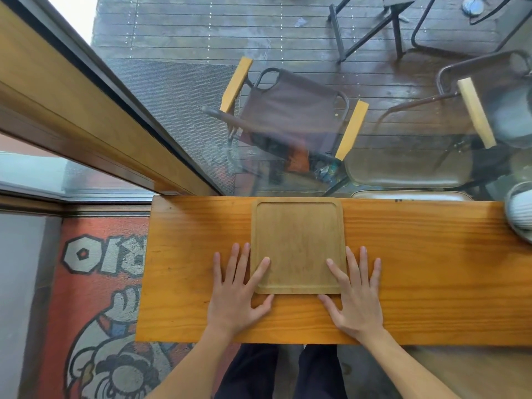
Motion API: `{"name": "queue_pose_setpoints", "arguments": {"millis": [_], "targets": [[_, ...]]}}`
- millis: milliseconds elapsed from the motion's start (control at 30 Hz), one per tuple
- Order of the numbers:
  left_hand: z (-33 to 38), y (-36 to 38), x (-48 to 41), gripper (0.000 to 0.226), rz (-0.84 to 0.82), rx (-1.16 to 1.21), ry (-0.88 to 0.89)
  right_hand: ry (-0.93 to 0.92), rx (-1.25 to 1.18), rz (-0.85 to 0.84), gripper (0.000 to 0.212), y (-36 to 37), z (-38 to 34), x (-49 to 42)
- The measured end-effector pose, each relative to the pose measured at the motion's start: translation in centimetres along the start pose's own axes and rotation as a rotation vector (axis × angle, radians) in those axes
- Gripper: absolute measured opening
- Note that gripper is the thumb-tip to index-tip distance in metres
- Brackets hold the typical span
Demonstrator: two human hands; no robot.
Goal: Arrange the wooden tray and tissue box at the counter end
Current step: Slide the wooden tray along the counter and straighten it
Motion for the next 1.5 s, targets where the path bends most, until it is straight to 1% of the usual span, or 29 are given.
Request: {"name": "queue_pose_setpoints", "arguments": {"millis": [333, 800, 1033, 1300, 1500], "targets": [[-0.07, 0.05, 0.07, 0.093, 0.022, -0.013, 0.011, 0.006, -0.002, -0.027, 0.080, -0.23, -0.01, -0.07], [0.28, -0.11, -0.18, 0.093, 0.026, -0.048, 0.003, -0.001, -0.020, 0.022, 0.078, 0.04, 0.14, 0.00], [0.43, -0.31, -0.13, 0.092, 0.011, -0.069, -0.042, -0.001, -0.012, 0.042, 0.079, 0.30, 0.17, 0.05], [0.53, -0.54, -0.08, 0.092, 0.010, -0.051, -0.065, -0.002, 0.001, 0.069, 0.080, 0.22, 0.10, -0.02], [0.46, -0.27, -0.05, 0.091, 0.004, -0.046, -0.064, -0.006, -0.013, 0.080, 0.076, 0.19, 0.00, -0.02]]}}
Point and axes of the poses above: each hand's wrist, its own x-axis away from the middle knuckle, its own y-axis out of the palm, z = x × y, the point moved 2 cm from there along -x, towards the middle knuckle, and after that the axes turned 7 degrees about x, right-handed, at the moved point
